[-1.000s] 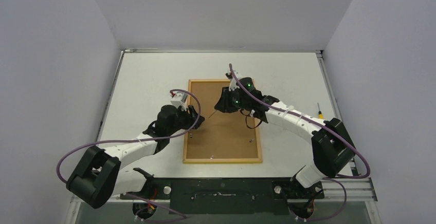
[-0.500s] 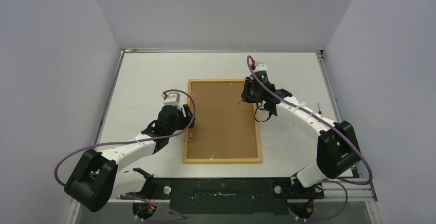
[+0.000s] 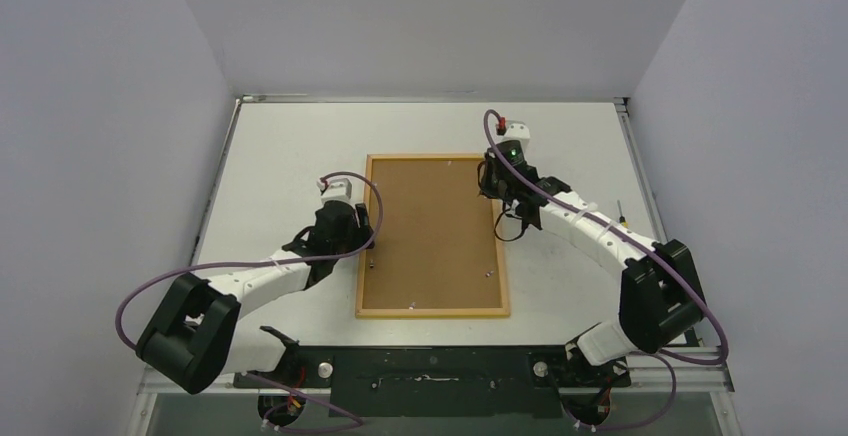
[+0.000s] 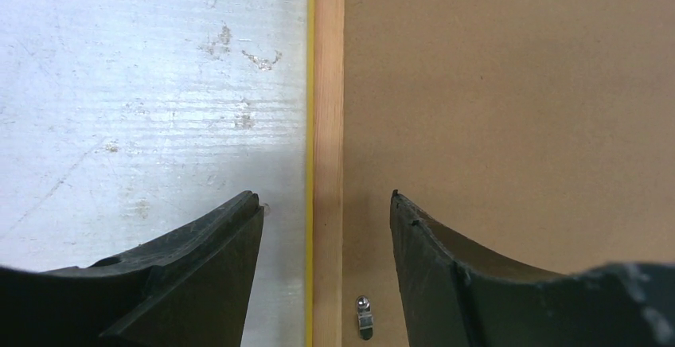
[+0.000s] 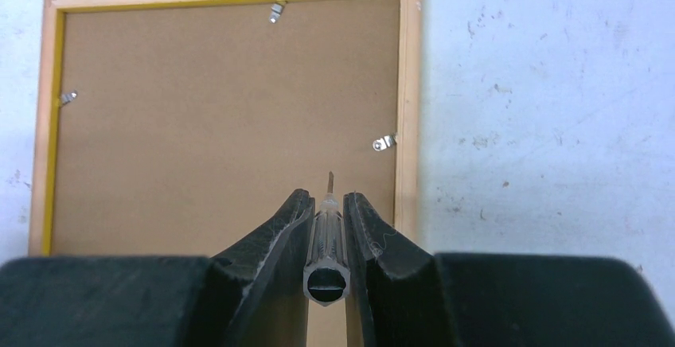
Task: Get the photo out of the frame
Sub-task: Release the photo frame item from the photo frame.
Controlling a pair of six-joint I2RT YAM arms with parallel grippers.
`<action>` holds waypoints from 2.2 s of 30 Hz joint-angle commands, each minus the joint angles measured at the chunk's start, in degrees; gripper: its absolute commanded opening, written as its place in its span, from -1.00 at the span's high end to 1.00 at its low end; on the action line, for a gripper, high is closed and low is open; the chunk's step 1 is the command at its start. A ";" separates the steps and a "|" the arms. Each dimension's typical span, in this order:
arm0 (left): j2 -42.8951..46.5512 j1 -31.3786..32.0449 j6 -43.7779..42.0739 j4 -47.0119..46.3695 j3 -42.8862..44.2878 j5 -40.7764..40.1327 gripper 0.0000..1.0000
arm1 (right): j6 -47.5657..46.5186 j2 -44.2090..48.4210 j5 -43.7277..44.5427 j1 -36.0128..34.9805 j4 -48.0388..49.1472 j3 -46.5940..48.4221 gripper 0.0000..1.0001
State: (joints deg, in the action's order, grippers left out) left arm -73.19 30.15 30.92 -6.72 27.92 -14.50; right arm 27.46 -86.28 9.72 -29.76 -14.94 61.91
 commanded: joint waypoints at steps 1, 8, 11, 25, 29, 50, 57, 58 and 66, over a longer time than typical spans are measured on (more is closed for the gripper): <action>-1.15 -0.36 1.04 2.20 4.07 -4.35 -0.11 | -0.96 5.75 3.55 -0.21 6.52 -5.09 0.89; 0.40 -0.36 2.46 1.26 3.06 -7.05 -0.05 | -0.92 9.61 4.31 -0.03 17.36 -13.70 0.89; 0.85 -0.33 3.00 0.75 2.49 -5.86 -0.05 | -2.14 9.78 3.50 0.01 21.07 -16.35 0.89; -10.94 -0.37 6.76 6.18 12.49 -6.21 -0.07 | -4.40 9.74 5.33 0.83 31.81 -24.05 0.89; -12.12 -0.40 4.64 5.85 13.37 -6.32 -0.14 | -4.63 9.90 5.51 0.85 36.12 -26.99 0.89; -15.59 -0.86 2.12 5.41 14.22 -4.93 0.10 | -4.96 5.37 8.68 0.95 43.01 -29.76 0.89; -16.46 -1.06 1.82 6.24 14.79 -4.95 0.27 | -4.79 2.77 8.60 0.93 43.04 -28.80 0.89; -16.46 -1.06 1.60 6.28 14.79 -5.00 0.30 | -4.72 2.52 8.49 0.97 43.12 -28.65 0.89; -17.85 -1.06 -0.05 9.40 16.29 -5.60 0.72 | -4.53 0.04 7.60 1.15 43.69 -27.36 0.89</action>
State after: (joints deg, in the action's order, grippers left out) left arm -89.89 29.52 32.32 0.23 41.74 -18.98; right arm 22.98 -84.38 17.21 -29.21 27.70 32.77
